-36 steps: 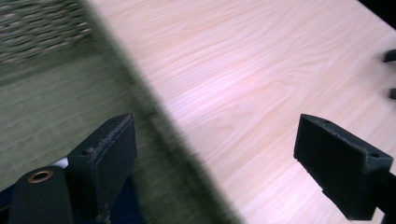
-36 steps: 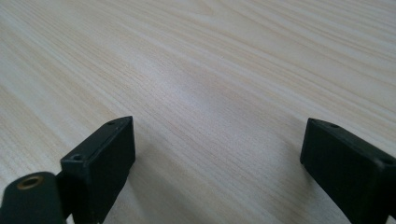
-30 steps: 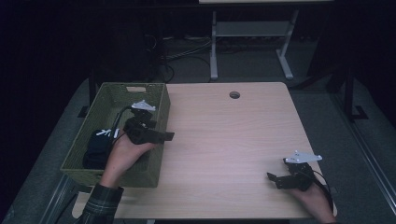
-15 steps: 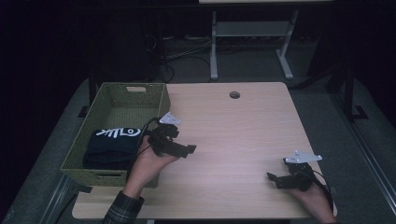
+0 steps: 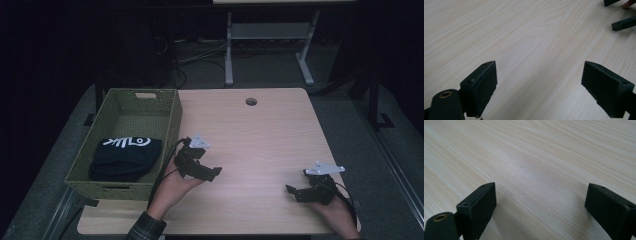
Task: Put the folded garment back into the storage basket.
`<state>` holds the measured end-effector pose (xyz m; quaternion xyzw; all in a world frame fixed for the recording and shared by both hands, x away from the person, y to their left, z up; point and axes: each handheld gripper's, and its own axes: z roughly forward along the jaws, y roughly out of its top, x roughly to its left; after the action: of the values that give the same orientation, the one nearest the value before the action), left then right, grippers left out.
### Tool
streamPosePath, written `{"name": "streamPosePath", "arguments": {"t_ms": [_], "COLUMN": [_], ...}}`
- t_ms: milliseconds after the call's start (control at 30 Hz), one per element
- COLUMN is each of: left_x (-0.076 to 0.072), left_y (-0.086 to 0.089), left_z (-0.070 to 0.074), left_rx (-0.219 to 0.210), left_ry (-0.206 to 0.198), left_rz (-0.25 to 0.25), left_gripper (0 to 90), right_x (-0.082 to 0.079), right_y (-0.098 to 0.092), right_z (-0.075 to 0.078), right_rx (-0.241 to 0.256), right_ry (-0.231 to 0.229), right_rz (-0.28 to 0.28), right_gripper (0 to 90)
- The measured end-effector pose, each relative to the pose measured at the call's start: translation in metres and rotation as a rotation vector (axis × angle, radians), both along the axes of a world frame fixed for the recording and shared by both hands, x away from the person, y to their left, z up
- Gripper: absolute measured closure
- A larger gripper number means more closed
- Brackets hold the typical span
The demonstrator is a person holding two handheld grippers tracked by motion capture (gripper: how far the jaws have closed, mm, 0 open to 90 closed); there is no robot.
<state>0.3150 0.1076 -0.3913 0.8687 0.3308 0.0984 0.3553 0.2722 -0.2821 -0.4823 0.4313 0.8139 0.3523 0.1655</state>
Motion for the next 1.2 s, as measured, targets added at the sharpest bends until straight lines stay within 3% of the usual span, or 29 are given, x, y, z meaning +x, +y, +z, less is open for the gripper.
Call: {"name": "streamPosePath", "arguments": {"t_ms": [233,333,600,933,1100,1200], "left_x": [0.0,0.0,0.002,0.004,0.003,0.002], "left_y": [-0.007,-0.009,-0.013,-0.012,-0.012,-0.011], "left_z": [-0.02,-0.029,-0.058,-0.076,-0.08,-0.082], "left_rx": [0.011,-0.005,0.034,0.061,0.072,0.051], "left_ry": [0.007,0.002,0.01,0.025,-0.033,-0.046], "left_rz": [-0.015,-0.016,-0.01,-0.017,-0.026,-0.028], "left_gripper": [12.8,12.8,12.8,12.8,12.7,12.7], "right_x": [0.0,0.0,0.0,0.0,0.0,0.0], "right_y": [0.0,0.0,0.0,0.0,0.0,0.0], "right_z": [0.0,0.0,0.0,0.0,0.0,0.0], "right_rx": [-0.001,-0.001,-0.002,-0.002,-0.002,-0.002], "right_ry": [-0.001,-0.001,-0.002,-0.002,-0.002,-0.002], "right_rz": [-0.001,-0.001,0.001,0.001,0.001,0.0], "right_gripper": [9.7,9.7,9.7,9.7,9.7,9.7]}}
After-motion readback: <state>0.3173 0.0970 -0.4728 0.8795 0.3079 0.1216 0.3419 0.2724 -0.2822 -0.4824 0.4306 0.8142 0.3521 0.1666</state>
